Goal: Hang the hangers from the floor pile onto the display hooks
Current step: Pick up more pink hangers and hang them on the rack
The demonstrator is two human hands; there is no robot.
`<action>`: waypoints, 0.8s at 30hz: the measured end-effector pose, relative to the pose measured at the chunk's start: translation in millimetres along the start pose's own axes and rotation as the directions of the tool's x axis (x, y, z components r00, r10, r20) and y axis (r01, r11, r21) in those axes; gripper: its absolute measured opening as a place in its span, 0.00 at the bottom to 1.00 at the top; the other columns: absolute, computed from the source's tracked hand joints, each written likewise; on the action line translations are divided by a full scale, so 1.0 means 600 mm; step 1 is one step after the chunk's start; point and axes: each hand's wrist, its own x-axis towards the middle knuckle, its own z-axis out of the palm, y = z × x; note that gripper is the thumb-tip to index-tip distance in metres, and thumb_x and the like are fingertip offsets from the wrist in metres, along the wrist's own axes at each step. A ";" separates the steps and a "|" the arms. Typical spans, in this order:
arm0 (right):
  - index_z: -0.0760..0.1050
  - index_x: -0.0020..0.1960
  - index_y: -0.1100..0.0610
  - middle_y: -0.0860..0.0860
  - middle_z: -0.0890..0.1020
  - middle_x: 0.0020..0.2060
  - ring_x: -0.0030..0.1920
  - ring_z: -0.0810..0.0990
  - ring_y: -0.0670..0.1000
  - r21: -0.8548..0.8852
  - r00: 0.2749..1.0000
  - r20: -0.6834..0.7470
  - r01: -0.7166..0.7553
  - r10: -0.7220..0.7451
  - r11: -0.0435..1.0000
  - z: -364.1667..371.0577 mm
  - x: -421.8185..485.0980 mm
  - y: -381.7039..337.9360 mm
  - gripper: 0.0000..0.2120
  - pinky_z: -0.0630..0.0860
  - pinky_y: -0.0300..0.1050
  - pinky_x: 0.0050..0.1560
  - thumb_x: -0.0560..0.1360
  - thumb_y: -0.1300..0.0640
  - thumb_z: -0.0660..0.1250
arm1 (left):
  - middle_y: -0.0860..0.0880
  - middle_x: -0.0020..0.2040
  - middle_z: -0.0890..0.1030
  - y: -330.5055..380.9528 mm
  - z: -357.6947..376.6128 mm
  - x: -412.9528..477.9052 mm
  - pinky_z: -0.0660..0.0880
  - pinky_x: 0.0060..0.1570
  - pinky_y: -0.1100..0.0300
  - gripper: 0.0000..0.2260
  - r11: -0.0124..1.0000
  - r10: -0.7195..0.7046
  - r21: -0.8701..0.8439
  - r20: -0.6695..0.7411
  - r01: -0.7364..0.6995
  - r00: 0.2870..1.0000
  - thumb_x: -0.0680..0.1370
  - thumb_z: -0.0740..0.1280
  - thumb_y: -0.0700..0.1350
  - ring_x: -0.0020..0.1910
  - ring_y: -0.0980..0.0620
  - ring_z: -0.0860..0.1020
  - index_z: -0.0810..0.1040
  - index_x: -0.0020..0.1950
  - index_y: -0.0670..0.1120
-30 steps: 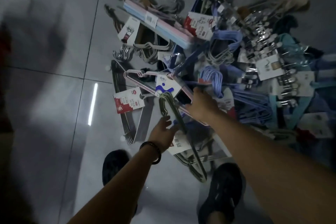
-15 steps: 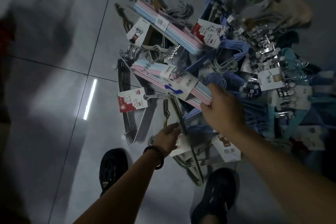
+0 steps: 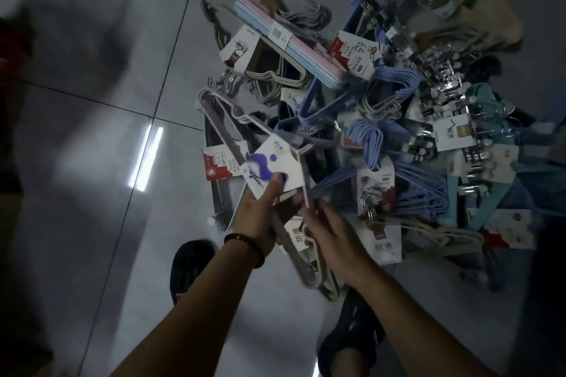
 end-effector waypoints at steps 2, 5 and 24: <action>0.77 0.55 0.49 0.46 0.83 0.43 0.40 0.82 0.40 -0.070 0.995 -0.081 -0.057 0.051 0.996 -0.008 0.015 0.022 0.14 0.75 0.29 0.36 0.85 0.42 0.58 | 0.38 0.62 0.84 0.003 -0.038 0.007 0.85 0.51 0.44 0.17 0.999 -0.013 -0.046 -0.075 0.010 0.997 0.81 0.71 0.47 0.49 0.40 0.85 0.77 0.69 0.44; 0.74 0.54 0.49 0.49 0.82 0.49 0.42 0.79 0.43 -0.335 0.965 -0.255 -0.141 0.054 0.932 -0.009 0.060 0.060 0.04 0.71 0.34 0.34 0.83 0.50 0.64 | 0.41 0.61 0.85 0.008 -0.097 0.018 0.85 0.44 0.50 0.19 0.996 0.053 0.079 -0.182 -0.040 0.982 0.81 0.71 0.47 0.43 0.46 0.88 0.76 0.70 0.47; 0.68 0.60 0.58 0.55 0.77 0.45 0.45 0.79 0.57 -0.607 0.922 -0.381 -0.189 -0.074 0.772 0.025 0.092 0.060 0.06 0.62 0.35 0.28 0.83 0.62 0.61 | 0.42 0.51 0.87 -0.046 -0.306 0.056 0.86 0.45 0.48 0.23 0.933 -0.064 0.293 -0.437 0.210 0.897 0.83 0.60 0.65 0.41 0.45 0.86 0.79 0.64 0.49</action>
